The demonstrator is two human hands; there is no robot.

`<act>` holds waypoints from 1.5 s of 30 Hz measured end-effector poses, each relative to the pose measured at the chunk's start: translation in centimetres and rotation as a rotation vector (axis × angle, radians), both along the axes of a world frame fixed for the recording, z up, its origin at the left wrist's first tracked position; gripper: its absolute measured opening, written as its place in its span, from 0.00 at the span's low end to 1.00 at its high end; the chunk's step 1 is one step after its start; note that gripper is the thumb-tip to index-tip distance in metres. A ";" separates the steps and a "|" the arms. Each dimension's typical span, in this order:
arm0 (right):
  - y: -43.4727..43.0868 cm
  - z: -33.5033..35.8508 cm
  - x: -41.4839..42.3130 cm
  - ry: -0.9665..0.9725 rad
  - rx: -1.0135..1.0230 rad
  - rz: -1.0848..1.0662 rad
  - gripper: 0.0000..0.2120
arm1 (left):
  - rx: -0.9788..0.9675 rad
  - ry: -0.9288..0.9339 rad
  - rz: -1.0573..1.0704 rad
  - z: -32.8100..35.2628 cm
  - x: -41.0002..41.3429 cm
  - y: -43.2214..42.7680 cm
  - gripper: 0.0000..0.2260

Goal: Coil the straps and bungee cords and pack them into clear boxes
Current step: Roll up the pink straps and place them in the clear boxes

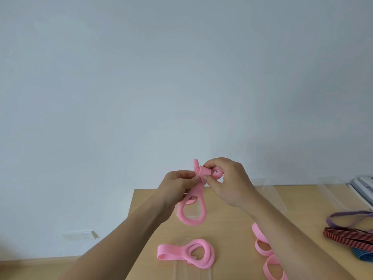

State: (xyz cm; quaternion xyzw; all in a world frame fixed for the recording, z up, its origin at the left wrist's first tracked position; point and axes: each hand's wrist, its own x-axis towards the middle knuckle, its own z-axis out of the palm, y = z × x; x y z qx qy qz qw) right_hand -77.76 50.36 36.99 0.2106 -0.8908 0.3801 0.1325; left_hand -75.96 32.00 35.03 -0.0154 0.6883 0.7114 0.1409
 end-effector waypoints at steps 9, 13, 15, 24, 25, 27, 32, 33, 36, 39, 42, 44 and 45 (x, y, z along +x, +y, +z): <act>-1.9 -1.9 0.2 0.274 -0.034 -0.059 0.09 | 0.124 -0.205 -0.126 0.8 0.4 -1.3 0.29; -3.0 -3.2 0.3 0.362 0.039 -0.108 0.10 | 0.276 -0.229 -0.110 0.5 0.1 -2.0 0.25; -3.5 -3.4 0.6 0.365 0.051 -0.097 0.07 | 0.303 -0.219 -0.122 0.3 0.0 -2.6 0.22; -6.2 -2.3 0.5 0.000 -0.007 -0.112 0.17 | 0.252 -0.171 -0.187 -1.5 -0.8 -5.7 0.13; -6.4 -2.3 0.3 -0.073 0.063 -0.097 0.17 | 0.251 -0.173 -0.190 -1.7 -0.9 -6.1 0.14; -6.9 -2.2 0.1 -0.171 0.160 -0.029 0.12 | 0.256 -0.184 -0.194 -2.0 -1.1 -6.7 0.18; -8.4 -3.2 1.1 -0.199 0.166 -0.011 0.10 | 0.359 -0.277 -0.213 -3.7 -1.1 -7.5 0.18; -8.6 -3.7 1.3 -0.177 0.161 -0.021 0.11 | 0.373 -0.295 -0.230 -4.2 -1.1 -7.7 0.17; -8.8 -5.5 1.4 -0.098 0.188 -0.032 0.11 | 0.365 -0.365 -0.247 -5.6 -1.1 -7.6 0.12; -8.8 -7.5 1.2 -0.027 0.246 -0.060 0.12 | 0.389 -0.444 -0.180 -6.7 -0.8 -7.4 0.13; -8.6 -9.7 1.1 0.020 0.238 -0.051 0.11 | 0.424 -0.481 -0.124 -7.7 -1.5 -7.2 0.15; -8.3 -10.9 0.7 0.041 0.211 -0.014 0.10 | 0.420 -0.516 -0.096 -8.3 -2.3 -7.0 0.19; -8.0 -11.5 0.4 0.031 0.196 0.015 0.08 | 0.423 -0.536 -0.087 -8.6 -2.6 -6.9 0.21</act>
